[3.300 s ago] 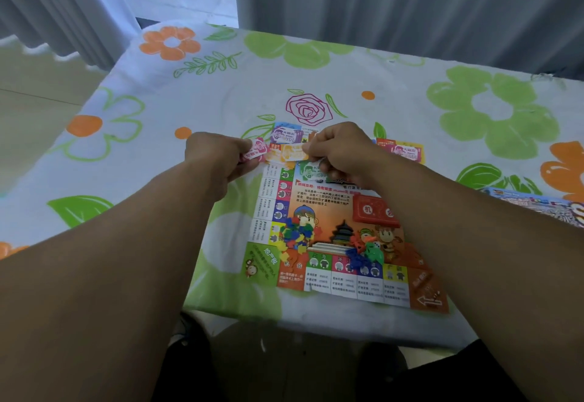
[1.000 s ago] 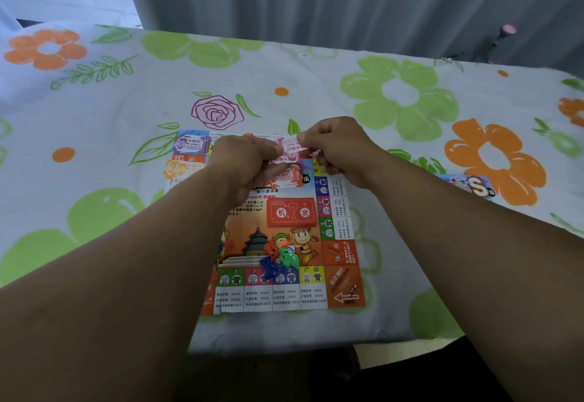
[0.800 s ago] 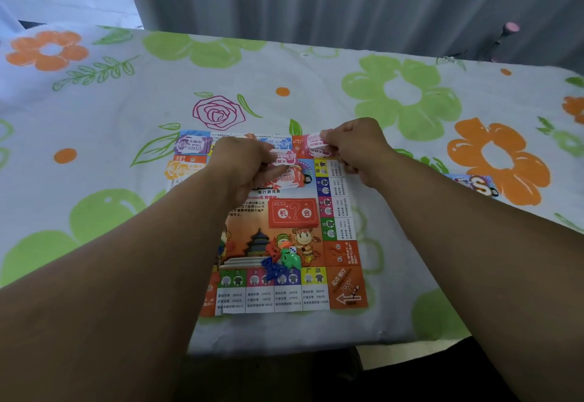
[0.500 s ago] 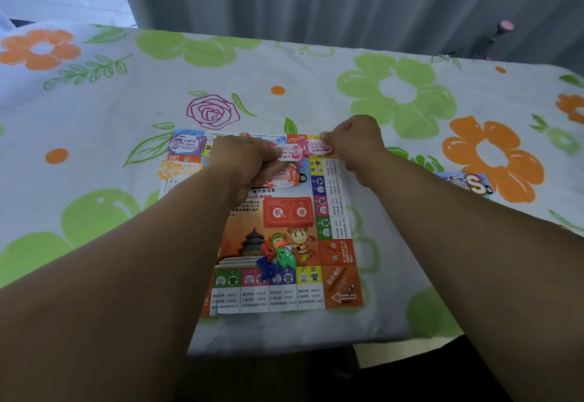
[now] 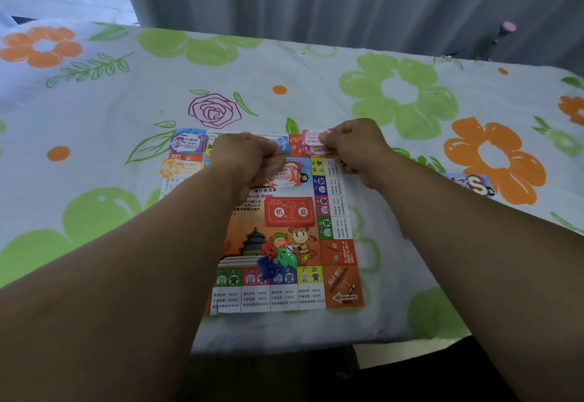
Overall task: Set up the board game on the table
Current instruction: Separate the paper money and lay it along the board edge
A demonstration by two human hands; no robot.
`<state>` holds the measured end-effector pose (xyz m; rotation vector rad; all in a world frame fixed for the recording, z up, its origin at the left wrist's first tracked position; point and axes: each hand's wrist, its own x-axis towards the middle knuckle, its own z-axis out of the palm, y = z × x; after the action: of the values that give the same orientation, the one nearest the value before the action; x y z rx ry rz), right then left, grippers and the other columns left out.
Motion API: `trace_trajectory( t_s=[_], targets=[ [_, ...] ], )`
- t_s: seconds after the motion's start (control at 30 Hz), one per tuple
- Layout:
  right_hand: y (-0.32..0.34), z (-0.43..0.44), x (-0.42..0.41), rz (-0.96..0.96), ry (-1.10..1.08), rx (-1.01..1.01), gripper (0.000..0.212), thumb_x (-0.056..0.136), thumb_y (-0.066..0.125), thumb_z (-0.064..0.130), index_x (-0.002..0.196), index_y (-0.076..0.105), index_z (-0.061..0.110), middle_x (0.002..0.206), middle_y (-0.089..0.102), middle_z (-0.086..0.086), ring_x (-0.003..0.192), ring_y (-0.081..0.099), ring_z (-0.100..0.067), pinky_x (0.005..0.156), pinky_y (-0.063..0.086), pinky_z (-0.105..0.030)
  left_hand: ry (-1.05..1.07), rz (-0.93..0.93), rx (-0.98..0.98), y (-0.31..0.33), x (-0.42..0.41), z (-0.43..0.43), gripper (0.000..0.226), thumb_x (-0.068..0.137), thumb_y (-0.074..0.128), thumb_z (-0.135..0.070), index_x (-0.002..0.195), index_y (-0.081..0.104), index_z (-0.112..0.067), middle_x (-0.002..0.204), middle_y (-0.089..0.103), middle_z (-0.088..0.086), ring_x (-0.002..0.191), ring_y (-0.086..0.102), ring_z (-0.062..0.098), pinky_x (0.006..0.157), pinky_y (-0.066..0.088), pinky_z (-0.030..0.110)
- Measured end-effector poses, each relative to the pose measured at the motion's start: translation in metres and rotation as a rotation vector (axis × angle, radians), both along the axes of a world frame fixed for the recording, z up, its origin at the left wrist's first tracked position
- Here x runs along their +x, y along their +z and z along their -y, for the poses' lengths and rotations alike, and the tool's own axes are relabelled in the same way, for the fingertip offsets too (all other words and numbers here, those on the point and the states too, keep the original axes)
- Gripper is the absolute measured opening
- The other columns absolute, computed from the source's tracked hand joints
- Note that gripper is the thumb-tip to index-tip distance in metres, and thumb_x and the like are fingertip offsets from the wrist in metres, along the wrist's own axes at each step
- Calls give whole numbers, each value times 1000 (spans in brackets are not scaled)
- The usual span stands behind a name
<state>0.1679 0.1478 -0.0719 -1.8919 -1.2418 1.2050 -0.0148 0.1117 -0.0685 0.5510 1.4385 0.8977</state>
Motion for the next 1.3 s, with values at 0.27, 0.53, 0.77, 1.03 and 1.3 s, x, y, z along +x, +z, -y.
trace_trajectory(
  t_s=[0.27,0.53,0.77,1.03,1.3],
  targets=[
    [-9,-6,0,238,-55,148,31,85,76,24,76,47,19,88,63,-10,81,57,-20,73,52,-37,77,-20,37,7,-19,1,6,97,59,-3,97,63,1,83,64,15,69,60,22,73,59,30],
    [8,17,-21,398,658,38,26,81,80,19,102,66,19,91,61,8,85,67,-18,69,56,-33,-319,-573,166,8,-33,9,19,82,73,3,90,69,-13,100,71,9,87,69,24,74,62,38],
    [3,21,-22,608,795,85,38,82,79,28,114,59,27,101,56,9,95,61,-18,76,48,-32,-680,-1042,291,6,-17,17,54,80,77,-7,130,58,-18,127,62,6,110,60,26,83,52,34],
    [-4,22,-29,600,780,149,40,86,77,21,122,61,18,101,54,4,94,56,-17,76,42,-30,-741,-1143,371,0,-10,16,50,85,74,-9,132,57,-16,130,60,8,115,59,28,93,53,40],
    [-3,26,-27,629,792,172,28,86,77,23,111,64,18,102,57,5,100,59,-20,85,49,-34,-754,-1165,421,-3,-5,17,36,89,67,-6,123,61,-16,122,64,8,108,61,27,89,55,40]
  ],
)
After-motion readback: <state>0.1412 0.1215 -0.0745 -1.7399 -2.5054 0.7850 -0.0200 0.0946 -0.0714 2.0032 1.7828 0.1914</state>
